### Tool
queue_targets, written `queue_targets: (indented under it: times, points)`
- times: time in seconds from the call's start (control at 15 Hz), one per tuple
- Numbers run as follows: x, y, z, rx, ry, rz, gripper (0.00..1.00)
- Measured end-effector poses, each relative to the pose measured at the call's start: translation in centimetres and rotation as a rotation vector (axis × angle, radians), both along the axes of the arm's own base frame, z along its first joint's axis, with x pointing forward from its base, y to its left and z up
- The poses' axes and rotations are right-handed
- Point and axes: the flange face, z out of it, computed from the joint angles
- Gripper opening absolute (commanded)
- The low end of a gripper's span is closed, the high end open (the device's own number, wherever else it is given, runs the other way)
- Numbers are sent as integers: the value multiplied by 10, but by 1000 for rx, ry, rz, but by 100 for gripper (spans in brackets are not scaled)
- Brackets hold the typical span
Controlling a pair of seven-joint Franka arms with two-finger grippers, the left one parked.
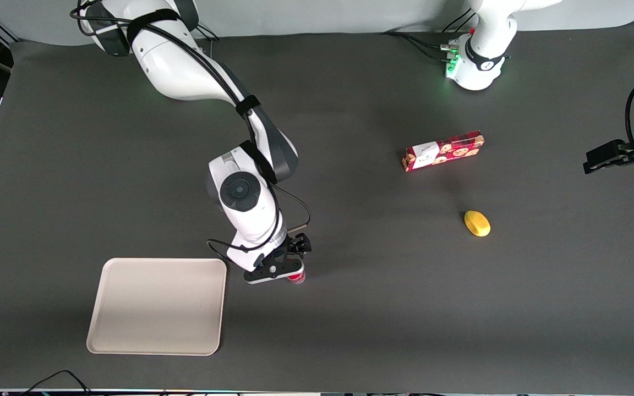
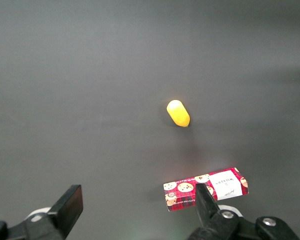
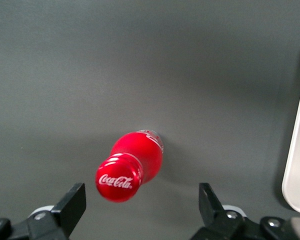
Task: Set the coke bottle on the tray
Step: 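Close the right gripper around the bottle's neck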
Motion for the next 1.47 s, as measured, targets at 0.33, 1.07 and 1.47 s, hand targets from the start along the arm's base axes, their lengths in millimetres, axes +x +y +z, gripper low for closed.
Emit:
queue_targets:
  times: [0.33,1.07,1.47]
  points:
    - [4,0,-1,16,0,-10,100]
    - [8,11,-19,31,-32,-20,68]
    - [8,14,-16,41,-37,-46,0]
